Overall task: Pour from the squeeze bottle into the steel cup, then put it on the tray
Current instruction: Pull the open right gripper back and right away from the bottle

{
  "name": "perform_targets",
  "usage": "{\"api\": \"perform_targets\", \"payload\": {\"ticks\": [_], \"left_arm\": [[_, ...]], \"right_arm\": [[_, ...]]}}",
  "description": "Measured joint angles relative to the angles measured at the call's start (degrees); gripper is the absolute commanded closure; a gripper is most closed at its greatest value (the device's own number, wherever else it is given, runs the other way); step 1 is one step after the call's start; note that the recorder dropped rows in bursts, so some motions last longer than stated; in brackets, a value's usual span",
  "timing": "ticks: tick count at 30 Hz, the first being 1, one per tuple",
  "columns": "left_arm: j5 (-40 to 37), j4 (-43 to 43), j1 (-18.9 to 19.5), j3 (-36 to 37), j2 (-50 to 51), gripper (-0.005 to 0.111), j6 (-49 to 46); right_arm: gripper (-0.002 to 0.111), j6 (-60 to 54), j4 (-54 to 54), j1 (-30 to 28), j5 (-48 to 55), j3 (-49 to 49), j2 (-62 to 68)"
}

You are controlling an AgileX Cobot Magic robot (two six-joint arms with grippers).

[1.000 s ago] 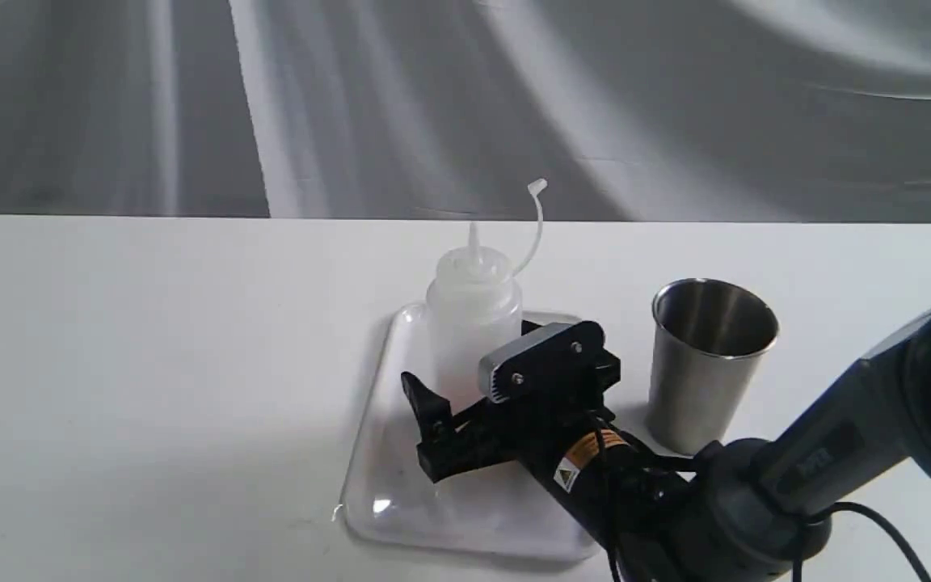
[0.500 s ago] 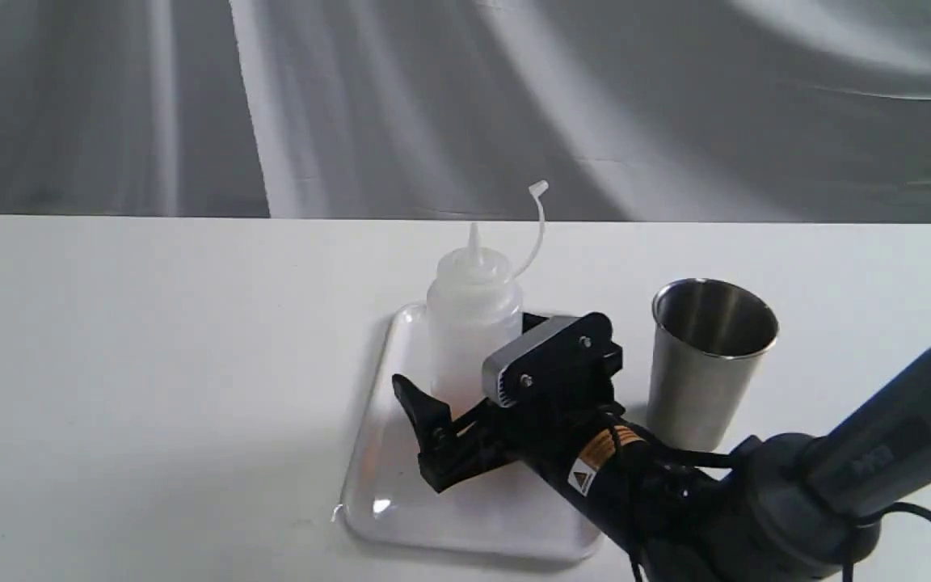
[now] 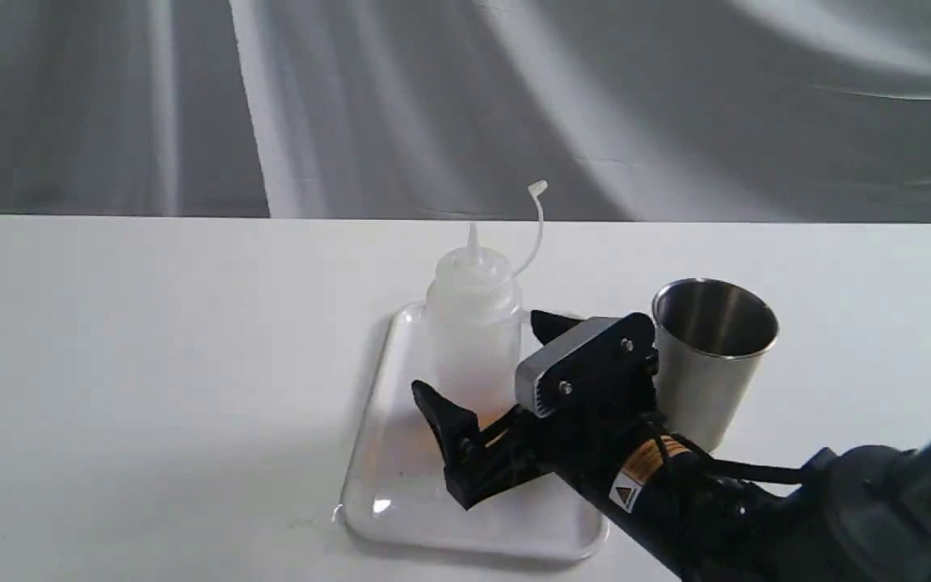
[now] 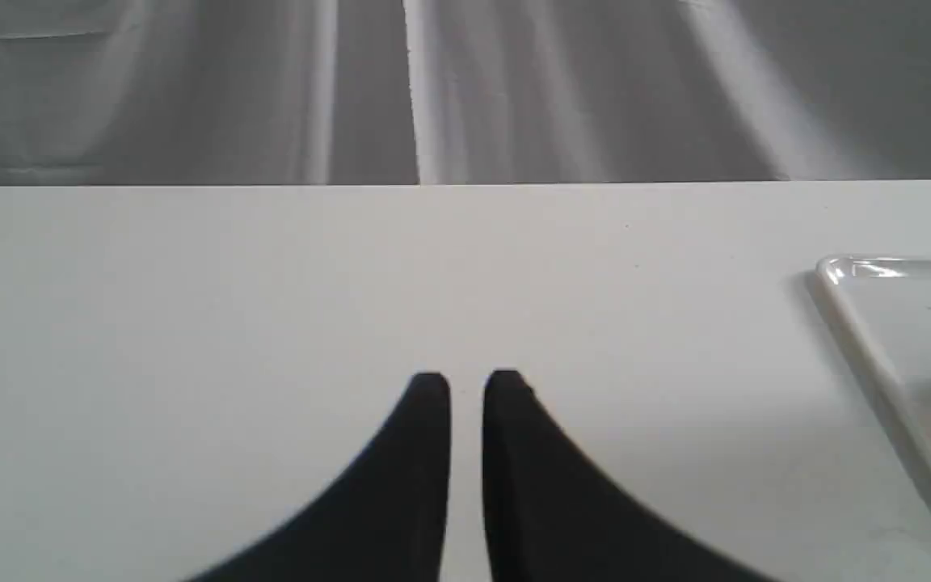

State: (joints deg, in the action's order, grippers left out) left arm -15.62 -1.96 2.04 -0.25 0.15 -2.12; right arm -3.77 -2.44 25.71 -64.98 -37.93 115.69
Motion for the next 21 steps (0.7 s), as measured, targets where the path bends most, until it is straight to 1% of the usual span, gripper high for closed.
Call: {"api": "perform_targets", "payload": {"ticks": [7, 16, 19, 21], "left_arm": [[0.0, 0.0, 0.0, 0.0, 0.0, 0.098, 0.0], [0.0, 0.0, 0.0, 0.0, 0.0, 0.098, 0.0], [0.0, 0.0, 0.0, 0.0, 0.0, 0.098, 0.0], [0.0, 0.0, 0.0, 0.0, 0.0, 0.098, 0.0]], "right_arm": [[0.003, -0.11, 0.0, 0.0, 0.0, 6.2, -6.39], [0.003, -0.73, -1.34, 0.0, 1.39, 13.43, -18.09], [0.003, -0.73, -5.29, 0.0, 7.84, 14.66, -23.74], [0.003, -0.73, -9.35, 0.0, 15.26, 14.81, -27.87]]}}
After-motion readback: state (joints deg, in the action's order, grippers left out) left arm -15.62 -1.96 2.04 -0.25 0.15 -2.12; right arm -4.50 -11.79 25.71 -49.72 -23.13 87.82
